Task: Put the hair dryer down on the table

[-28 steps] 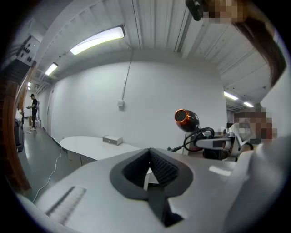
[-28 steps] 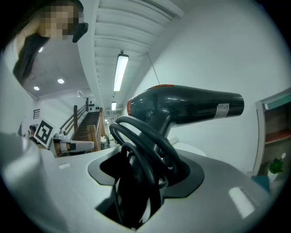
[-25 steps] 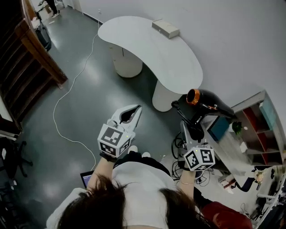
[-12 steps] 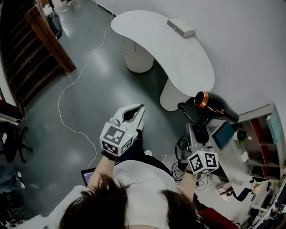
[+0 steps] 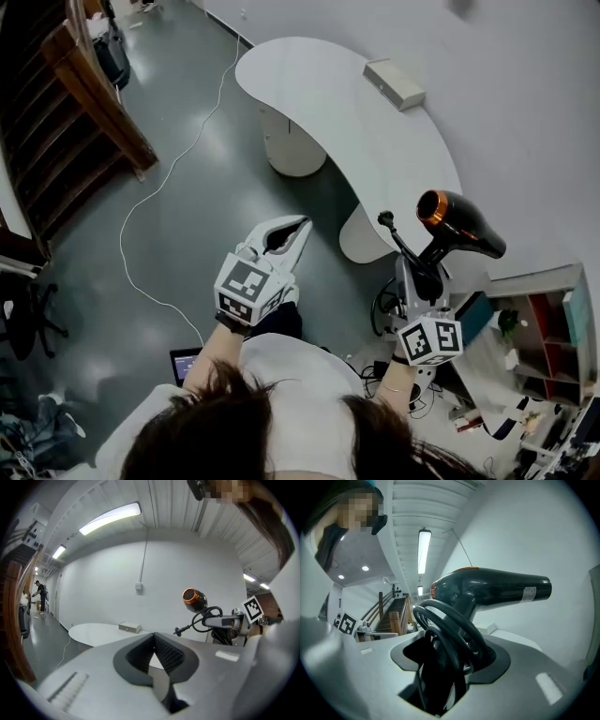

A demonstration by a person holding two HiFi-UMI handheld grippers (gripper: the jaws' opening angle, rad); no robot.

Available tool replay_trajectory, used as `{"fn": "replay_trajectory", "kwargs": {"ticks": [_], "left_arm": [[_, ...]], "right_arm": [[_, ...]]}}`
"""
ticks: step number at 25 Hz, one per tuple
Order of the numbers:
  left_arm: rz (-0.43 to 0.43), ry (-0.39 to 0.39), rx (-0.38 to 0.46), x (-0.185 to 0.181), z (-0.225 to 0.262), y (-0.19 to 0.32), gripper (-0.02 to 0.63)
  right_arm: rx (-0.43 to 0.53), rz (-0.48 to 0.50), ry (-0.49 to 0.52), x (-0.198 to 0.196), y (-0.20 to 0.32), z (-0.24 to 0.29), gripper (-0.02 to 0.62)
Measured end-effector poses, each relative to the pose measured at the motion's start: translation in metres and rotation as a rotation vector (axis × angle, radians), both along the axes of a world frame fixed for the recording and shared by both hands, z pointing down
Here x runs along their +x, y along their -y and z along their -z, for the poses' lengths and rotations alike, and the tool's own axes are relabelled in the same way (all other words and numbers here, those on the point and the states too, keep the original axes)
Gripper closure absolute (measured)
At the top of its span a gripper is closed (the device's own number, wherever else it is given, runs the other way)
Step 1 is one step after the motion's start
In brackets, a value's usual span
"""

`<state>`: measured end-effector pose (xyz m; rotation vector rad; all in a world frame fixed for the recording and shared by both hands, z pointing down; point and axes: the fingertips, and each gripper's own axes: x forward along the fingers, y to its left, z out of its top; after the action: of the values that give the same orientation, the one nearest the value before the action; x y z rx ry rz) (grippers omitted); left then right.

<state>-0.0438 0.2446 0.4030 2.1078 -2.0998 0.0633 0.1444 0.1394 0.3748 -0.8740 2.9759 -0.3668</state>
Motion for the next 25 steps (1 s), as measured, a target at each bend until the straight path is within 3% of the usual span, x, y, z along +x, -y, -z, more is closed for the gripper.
{"fn": "replay_trajectory", "kwargs": {"ticks": [6,11,25], "left_arm": [[-0.026,0.011,0.007,-0.062,0.005,0.043,0.549],[-0.059,-0.003,0.006,-0.092,0.001,0.064,0.549],[-0.098,-0.063,-0.049,-0.115,-0.028,0.088,0.549]], "right_arm": [[0.008,-0.009,0.001,-0.059,0.038,0.001,0.348],[0.002,-0.044,-0.022,-0.085,0.055,-0.004,0.348],[-0.053,-0.145,-0.089,-0.085,0.079,-0.025,0.348]]}}
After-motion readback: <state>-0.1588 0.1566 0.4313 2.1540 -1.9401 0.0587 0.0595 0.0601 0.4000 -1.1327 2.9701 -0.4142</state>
